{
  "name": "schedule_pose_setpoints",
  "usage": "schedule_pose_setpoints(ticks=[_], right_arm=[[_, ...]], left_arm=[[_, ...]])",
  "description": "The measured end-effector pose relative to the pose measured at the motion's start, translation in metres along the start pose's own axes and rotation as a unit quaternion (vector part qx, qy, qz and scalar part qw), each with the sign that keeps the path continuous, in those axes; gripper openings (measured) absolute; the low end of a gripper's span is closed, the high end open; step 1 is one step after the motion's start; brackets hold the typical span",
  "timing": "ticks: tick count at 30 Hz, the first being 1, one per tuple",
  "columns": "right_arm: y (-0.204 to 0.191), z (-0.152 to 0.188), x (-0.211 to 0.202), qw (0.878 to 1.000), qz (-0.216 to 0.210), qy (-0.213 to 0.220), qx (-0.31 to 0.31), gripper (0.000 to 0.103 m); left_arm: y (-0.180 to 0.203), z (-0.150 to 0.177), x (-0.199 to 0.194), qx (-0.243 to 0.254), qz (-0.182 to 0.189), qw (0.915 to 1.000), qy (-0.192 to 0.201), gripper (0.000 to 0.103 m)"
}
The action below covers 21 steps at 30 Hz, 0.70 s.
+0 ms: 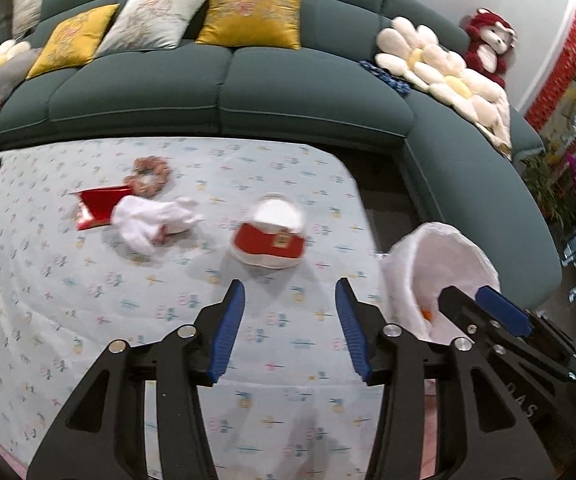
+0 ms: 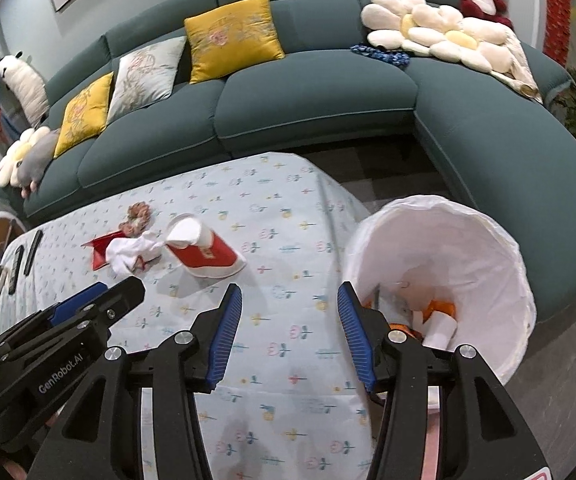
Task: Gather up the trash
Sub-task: 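Move both tools back over the table toward the paper cup and tissue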
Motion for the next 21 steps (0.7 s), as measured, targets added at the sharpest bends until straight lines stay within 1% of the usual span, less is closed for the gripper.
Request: schedule_pose_setpoints(ticks=[4, 5, 7, 10, 12, 18, 21], right_arm=[[-0.022, 0.002, 0.007, 1.000, -0.006, -0.007, -0.014, 0.050], [-0.025, 0.003, 0.008, 1.000, -0.007, -0.008, -0.017, 0.052], [-0.036, 0.004, 0.012, 1.000, -0.009, -0.011, -0.025, 0.054], [-0.050, 0.004, 0.020, 0.999, -0.012, -0.016, -0.037, 0.055], [-0.058, 0.003, 0.026, 0.999, -0.012, -0.020, -0.044, 0.055], [-0.075, -0.001, 0.056, 0.998, -0.016, -0.036, -0.056, 0.056], [-0.084, -0.003, 0.074, 0.997, -0.020, -0.044, -0.068, 0.056]], left_arm=[[-0.030, 0.001, -0.001, -0.020, -0.012, 0.9997, -0.002, 0.046], [-0.038, 0.001, -0.001, -0.025, -0.017, 0.9995, -0.003, 0.046], [-0.053, 0.002, -0.001, -0.038, -0.026, 0.9990, -0.004, 0.050], [-0.076, 0.004, 0.000, -0.056, -0.035, 0.9978, -0.008, 0.053], [-0.091, 0.004, 0.002, -0.067, -0.043, 0.9968, -0.009, 0.059], [-0.126, 0.000, 0.015, -0.097, -0.053, 0.9937, -0.019, 0.062], [-0.139, -0.007, 0.027, -0.112, -0.055, 0.9919, -0.024, 0.066]])
Point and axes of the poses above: each gripper's, at about its wrist camera, not at the fingertips, and x roughly the way its jaws point, y to its right, z to its underside, the point moved 5 cm from there along x, roughly the way its jaws point, and after that the axes turned 3 degrees about z, right-handed, at the moved point
